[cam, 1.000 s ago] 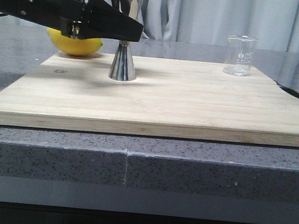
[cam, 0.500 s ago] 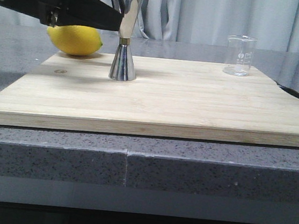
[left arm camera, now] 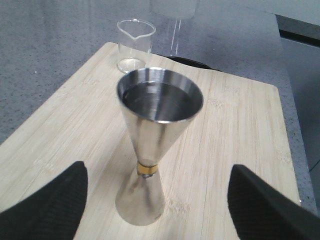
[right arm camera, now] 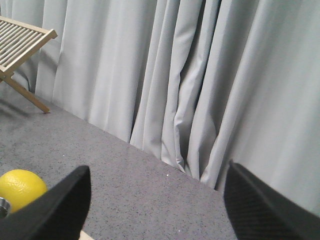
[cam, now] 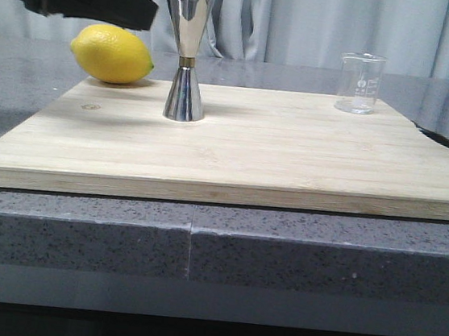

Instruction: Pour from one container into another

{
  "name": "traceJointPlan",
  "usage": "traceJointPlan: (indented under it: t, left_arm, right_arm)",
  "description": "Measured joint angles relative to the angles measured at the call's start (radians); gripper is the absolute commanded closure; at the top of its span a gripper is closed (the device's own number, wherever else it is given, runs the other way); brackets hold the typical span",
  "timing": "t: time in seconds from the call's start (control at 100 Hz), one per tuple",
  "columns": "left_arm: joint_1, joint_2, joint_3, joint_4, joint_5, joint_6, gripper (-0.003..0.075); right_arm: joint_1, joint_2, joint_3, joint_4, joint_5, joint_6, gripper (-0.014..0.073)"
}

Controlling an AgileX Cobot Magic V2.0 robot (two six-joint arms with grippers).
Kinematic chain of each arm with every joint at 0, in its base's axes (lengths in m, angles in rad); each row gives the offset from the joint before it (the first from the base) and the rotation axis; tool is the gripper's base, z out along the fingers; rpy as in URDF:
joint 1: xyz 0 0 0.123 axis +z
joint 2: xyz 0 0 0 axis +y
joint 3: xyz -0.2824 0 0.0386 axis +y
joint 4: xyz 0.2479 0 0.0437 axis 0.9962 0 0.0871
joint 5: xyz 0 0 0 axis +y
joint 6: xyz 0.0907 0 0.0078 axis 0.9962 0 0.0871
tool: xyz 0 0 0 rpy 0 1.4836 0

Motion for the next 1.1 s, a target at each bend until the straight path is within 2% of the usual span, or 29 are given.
traceJointPlan:
  t: [0.18, 0.44, 0.84, 0.98, 1.1]
  left_arm:
    - [0.071, -0.075, 0.002, 0.014, 0.004, -0.055, 0.0182]
    - [0.175, -0.231, -0.009, 0.002, -0.019, -0.118, 0.0183]
    - [0.184, -0.509, -0.015, -0.021, -0.524, -0.265, 0.0183]
    - [0.184, -0.582, -0.015, -0.001, -0.631, -0.315, 0.0197]
    - [0.184, -0.638, -0.013, 0.061, -0.682, -0.368, 0.0207]
  right_arm:
    - [0.0, -0.002, 0.0, 0.0, 0.036, 0.0, 0.0092]
    - [0.0, -0.013, -0.011, 0.029, 0.201, 0.0, 0.0092]
    - [0.0, -0.187, -0.079, 0.061, 0.635, 0.0, 0.0092]
    - [0.0, -0.258, -0.079, 0.07, 0.764, 0.0, 0.0092]
    - [0.0, -0.312, -0.079, 0.066, 0.817, 0.0, 0.0092]
